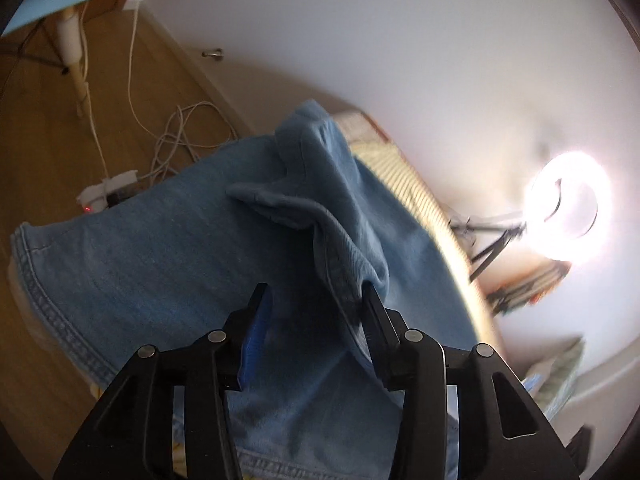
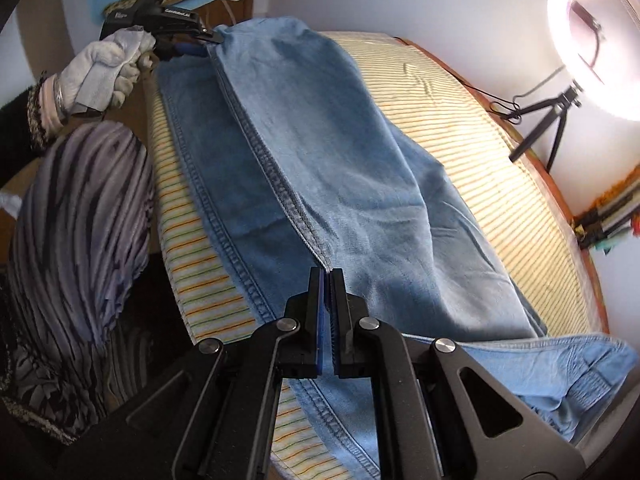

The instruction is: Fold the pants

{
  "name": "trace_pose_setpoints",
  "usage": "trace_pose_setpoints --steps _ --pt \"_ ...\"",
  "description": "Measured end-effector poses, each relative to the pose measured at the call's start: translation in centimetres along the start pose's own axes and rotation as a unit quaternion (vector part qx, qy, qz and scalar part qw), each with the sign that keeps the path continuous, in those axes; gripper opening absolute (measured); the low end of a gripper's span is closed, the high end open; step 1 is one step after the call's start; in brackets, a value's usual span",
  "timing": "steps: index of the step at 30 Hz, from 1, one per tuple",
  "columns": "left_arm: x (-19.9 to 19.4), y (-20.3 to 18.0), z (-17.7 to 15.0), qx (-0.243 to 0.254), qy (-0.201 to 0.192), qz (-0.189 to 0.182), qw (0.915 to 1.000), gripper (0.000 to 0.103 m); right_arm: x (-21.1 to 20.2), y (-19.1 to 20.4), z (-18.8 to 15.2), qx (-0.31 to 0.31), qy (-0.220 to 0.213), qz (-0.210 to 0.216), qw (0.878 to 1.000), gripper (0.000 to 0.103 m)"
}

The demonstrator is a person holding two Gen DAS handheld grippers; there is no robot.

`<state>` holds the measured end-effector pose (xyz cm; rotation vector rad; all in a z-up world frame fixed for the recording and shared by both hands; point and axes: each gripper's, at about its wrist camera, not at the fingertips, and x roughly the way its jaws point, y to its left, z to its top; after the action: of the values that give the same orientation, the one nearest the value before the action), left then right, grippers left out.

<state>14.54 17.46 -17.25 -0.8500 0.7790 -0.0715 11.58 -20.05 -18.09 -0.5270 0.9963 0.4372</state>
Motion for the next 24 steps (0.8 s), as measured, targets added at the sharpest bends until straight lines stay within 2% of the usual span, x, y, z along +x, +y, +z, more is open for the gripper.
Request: trace_pose_setpoints --steps 3,6,7,10,13,17,20,22,24 --pt "-0.4 0.6 0.5 -0.024 -0.011 -0.009 0.9996 0.048 -0.1 -0.3 -0.3 0.012 -0.003 0.0 1.0 0.004" --pt "-0.6 1.4 0.7 -0.055 -0.021 -0.022 0.9981 0.048 0.0 -0.5 -0.6 0.02 -0.004 0.001 1.0 0.004" --pt "-1.0 2.2 1.0 -0.071 -0.01 -0.03 0.9969 0.048 0.1 -0.6 -0.6 0.023 -0.004 0.002 1.0 0.004" --pt "-1.0 3.7 1.5 -0.122 -0.016 -0.045 0.9913 0.048 0.5 -0.9 -0.5 0.029 -0.003 0.004 1.0 0.004" --pt "0.1 3.8 1.9 -0.135 -0.001 -0.044 0.9898 0.048 0.6 -0.9 -0.2 0.032 -0.005 0.0 0.999 0.004" --pt "1.2 3.5 2.1 -0.153 0.008 -0.066 0.986 0.048 0.3 -1.5 -0.3 0.04 -0.011 -0.003 0.999 0.004" --pt "1.8 3.2 2.5 -0.157 0.005 -0.071 0.9851 0.043 0.1 -1.6 -0.5 0.043 -0.012 -0.011 0.999 0.004" --pt "2.1 2.6 3.0 -0.138 0.004 -0.059 0.9887 0.014 0.1 -1.7 -0.6 0.046 -0.013 -0.018 0.999 0.004" --pt "2.4 2.1 3.4 -0.117 0.004 -0.05 0.9919 0.01 0.0 -2.0 -0.3 0.052 -0.015 -0.022 0.998 0.004"
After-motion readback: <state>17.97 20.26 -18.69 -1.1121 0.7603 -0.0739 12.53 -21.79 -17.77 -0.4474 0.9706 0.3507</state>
